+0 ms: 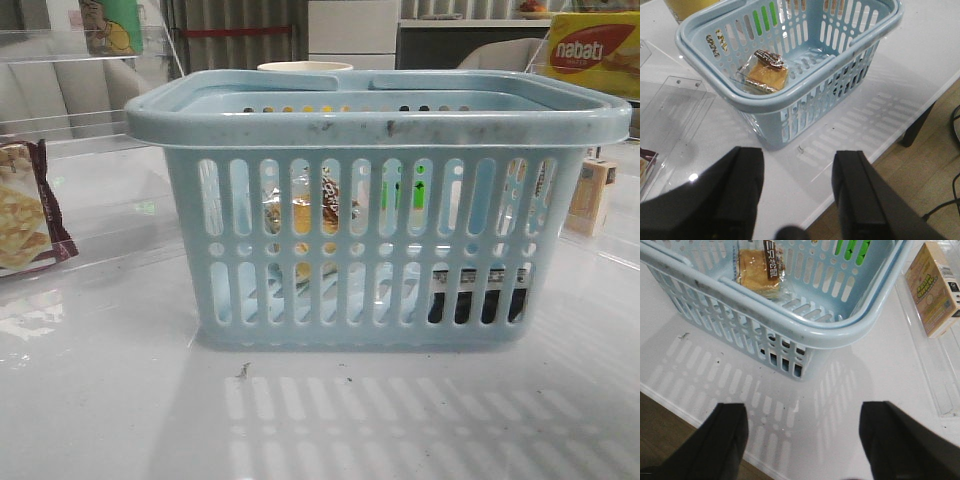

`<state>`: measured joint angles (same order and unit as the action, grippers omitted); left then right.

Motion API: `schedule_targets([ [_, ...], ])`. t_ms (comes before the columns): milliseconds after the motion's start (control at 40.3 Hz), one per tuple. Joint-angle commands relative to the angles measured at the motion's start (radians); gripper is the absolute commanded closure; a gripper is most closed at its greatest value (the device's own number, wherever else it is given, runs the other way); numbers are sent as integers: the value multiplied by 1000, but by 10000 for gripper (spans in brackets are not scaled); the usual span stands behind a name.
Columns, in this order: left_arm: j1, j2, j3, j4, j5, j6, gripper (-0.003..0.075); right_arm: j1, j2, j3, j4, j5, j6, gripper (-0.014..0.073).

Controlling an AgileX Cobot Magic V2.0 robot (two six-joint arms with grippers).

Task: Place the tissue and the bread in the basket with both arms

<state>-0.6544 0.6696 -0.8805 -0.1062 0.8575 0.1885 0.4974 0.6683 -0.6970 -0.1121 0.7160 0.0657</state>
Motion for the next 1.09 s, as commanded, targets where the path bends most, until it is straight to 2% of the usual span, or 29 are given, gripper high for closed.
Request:
schedule_targets([
  [0,-6,-76,34,2,-55,0,339,-2,-2,-24,-13,-64,-6,22],
  [149,-6,-148,108,9,-55,0,339,-2,-2,-24,-13,-64,-6,22],
  [397,-6,-156,153,9,-55,0,339,-2,-2,-24,-18,-46,-6,27],
  [446,-6,-156,153,9,-57,0,339,-2,-2,-24,-26,-36,-6,59],
  [570,-6,-156,153,11,-57,0,370,-2,-2,-21,-33,-26,-6,235],
  [669,-6,-156,153,11,-59,0,458,-2,-2,-21,-33,-25,-6,397],
  [769,-6,-156,153,11,-62,0,542,-2,-2,-21,-33,-25,-6,503],
  [868,-6,-156,153,11,-62,0,627,-2,-2,-21,-33,-23,-6,540],
  [1066,-6,-156,153,11,-62,0,630,-2,-2,-21,-33,-19,-6,538],
])
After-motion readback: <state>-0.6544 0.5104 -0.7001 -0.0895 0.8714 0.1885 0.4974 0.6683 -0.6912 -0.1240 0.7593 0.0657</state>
